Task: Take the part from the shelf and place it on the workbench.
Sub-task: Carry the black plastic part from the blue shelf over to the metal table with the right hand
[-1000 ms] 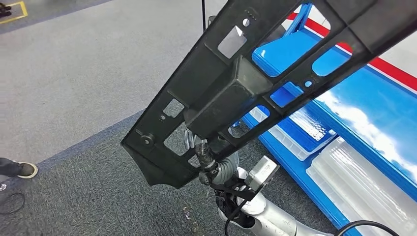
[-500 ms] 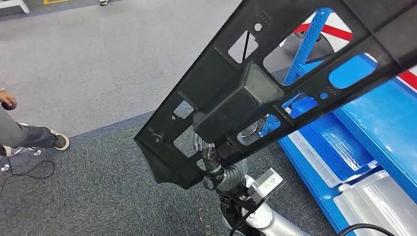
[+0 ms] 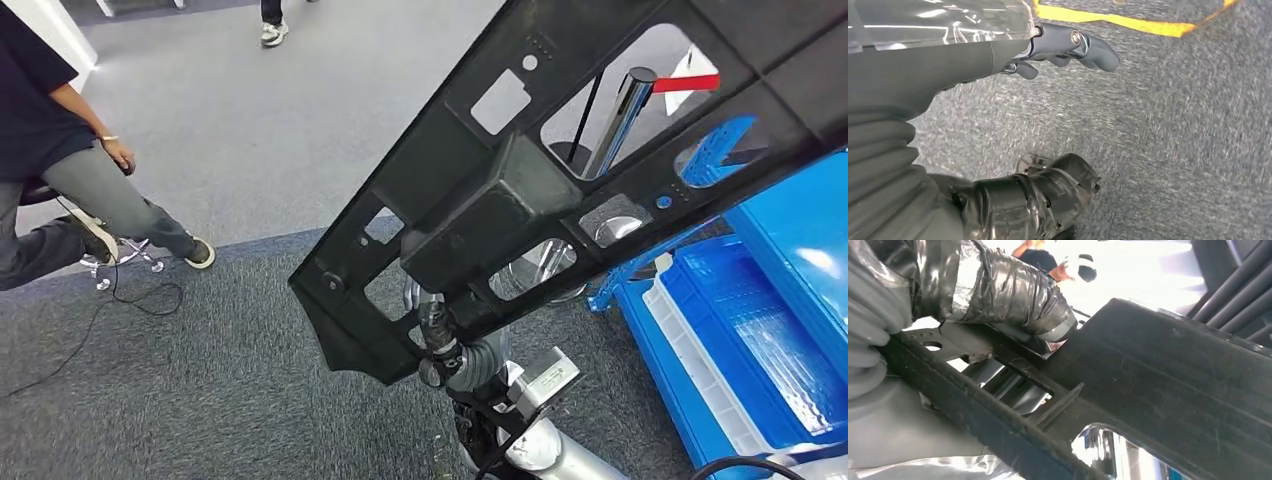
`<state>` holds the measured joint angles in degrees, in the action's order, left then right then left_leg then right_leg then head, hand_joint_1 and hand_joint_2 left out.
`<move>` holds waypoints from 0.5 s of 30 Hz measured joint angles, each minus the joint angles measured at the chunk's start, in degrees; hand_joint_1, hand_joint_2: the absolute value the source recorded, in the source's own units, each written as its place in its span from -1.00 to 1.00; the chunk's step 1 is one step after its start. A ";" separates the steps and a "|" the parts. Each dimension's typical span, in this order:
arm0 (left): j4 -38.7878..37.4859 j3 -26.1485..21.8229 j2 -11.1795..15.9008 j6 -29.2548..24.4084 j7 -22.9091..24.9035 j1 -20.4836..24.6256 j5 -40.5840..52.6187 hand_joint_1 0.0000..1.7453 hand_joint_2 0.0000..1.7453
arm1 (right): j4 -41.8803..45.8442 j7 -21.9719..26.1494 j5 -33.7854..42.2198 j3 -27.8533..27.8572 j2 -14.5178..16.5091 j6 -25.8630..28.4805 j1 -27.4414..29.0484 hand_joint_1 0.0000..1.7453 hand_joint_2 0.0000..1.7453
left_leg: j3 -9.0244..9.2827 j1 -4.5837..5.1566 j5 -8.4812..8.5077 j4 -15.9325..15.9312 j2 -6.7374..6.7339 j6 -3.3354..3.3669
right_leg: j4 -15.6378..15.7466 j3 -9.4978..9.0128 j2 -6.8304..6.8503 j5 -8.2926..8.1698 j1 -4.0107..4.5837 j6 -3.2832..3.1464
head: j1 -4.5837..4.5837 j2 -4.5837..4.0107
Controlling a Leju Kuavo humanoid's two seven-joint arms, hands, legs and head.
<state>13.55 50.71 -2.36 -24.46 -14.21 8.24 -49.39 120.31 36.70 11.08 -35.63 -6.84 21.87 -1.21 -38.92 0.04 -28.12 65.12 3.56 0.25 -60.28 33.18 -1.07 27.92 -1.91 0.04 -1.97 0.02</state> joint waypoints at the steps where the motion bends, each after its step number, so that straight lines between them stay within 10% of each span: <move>1: 0.00 0.07 -0.01 -0.03 0.08 0.28 0.05 -1.00 1.00 | 0.00 -0.04 -0.01 0.00 0.00 0.33 -0.01 1.00 1.00 | -1.84 0.01 -1.56 3.49 -1.83 -0.21 | 0.06 -0.20 0.95 0.14 0.15 -0.19 | 0.10 0.00; 4: 0.00 0.44 0.01 -0.16 0.27 0.81 0.08 -1.00 1.00 | -0.08 -0.23 0.07 0.00 -0.01 1.06 -0.22 1.00 1.00 | -5.73 -0.17 -3.05 10.08 -3.24 -0.27 | 0.07 -0.60 3.70 0.59 0.45 -0.41 | 0.14 0.00; 8: 0.00 0.83 0.27 -0.26 1.03 1.71 -0.13 -1.00 1.00 | -0.45 -0.66 1.56 0.00 0.01 0.22 -1.67 1.00 1.00 | 0.37 0.74 2.91 -2.14 -6.67 1.17 | 0.20 -1.53 6.44 1.35 0.87 -0.09 | 0.14 0.00; 10: 0.00 1.03 0.33 -0.60 1.70 2.45 -0.34 -1.00 1.00 | -0.81 -0.70 2.48 0.00 0.03 -0.50 -2.40 1.00 1.00 | 1.73 1.46 3.18 -5.10 -7.96 1.83 | 0.52 -1.91 7.66 1.60 1.12 0.42 | 0.10 0.00; 13: 0.00 1.21 0.41 -1.29 1.98 2.21 -1.23 -1.00 1.00 | -1.58 -0.72 3.73 0.00 0.13 -1.32 -3.49 1.00 1.00 | 2.22 1.37 3.50 -6.09 -5.74 2.48 | 1.19 -2.69 8.45 1.92 1.21 1.29 | 0.02 0.00; 15: 0.00 1.22 0.47 -1.67 1.62 1.78 -1.96 -1.00 1.00 | -2.03 -0.68 4.50 0.00 0.17 -1.87 -4.17 1.00 1.00 | 3.28 0.87 3.90 -7.27 -4.32 3.05 | -1.25 -1.89 5.42 3.47 1.05 1.63 | -0.08 0.00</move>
<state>13.55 51.93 -1.89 -26.13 -12.60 10.02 -51.35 118.27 36.02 15.58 -35.63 -6.67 20.00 -5.37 -35.64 0.91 -24.22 57.84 -0.77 3.31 -61.53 31.30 4.35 31.40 -0.86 1.67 -2.05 0.02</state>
